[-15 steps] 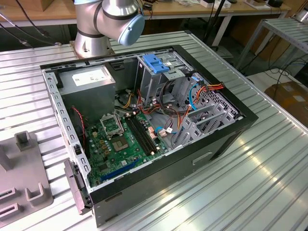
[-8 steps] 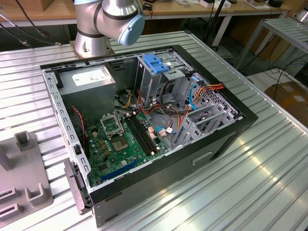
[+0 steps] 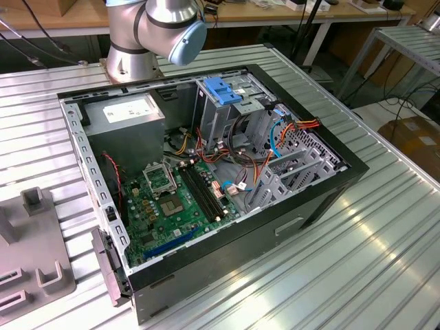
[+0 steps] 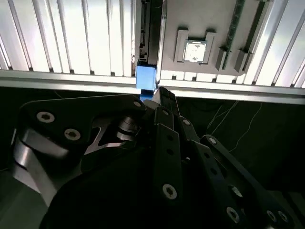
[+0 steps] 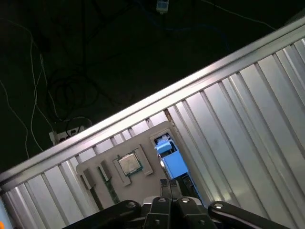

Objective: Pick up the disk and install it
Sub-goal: 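Pick up the disk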

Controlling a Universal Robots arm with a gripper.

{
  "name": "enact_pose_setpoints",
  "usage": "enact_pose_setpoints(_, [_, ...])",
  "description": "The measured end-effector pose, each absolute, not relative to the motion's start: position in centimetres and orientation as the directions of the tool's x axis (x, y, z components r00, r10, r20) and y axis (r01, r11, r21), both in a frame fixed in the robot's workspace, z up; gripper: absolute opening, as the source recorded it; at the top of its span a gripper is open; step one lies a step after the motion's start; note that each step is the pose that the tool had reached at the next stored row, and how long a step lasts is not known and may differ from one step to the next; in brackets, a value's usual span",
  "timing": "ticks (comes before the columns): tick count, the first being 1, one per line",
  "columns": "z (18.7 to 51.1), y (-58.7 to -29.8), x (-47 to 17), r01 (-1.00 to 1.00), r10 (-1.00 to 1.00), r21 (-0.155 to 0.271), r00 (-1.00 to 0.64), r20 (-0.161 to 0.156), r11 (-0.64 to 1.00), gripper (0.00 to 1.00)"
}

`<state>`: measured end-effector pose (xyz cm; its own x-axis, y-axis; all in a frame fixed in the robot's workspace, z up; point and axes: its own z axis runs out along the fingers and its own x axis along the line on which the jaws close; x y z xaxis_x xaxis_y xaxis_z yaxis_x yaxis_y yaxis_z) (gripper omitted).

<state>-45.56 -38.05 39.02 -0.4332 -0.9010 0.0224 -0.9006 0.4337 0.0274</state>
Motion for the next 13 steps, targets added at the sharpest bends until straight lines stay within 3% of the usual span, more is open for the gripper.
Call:
enact_pose_setpoints(4, [39.00, -38.05, -45.55, -0.924, -0.925, 0.024, -0.380, 0.021, 0.381, 0.11])
enact_pose_setpoints(13, [38.58, -38.03, -45.56, -0.960, -0.961, -0.026, -0.278, 0.009, 0.278, 0.11])
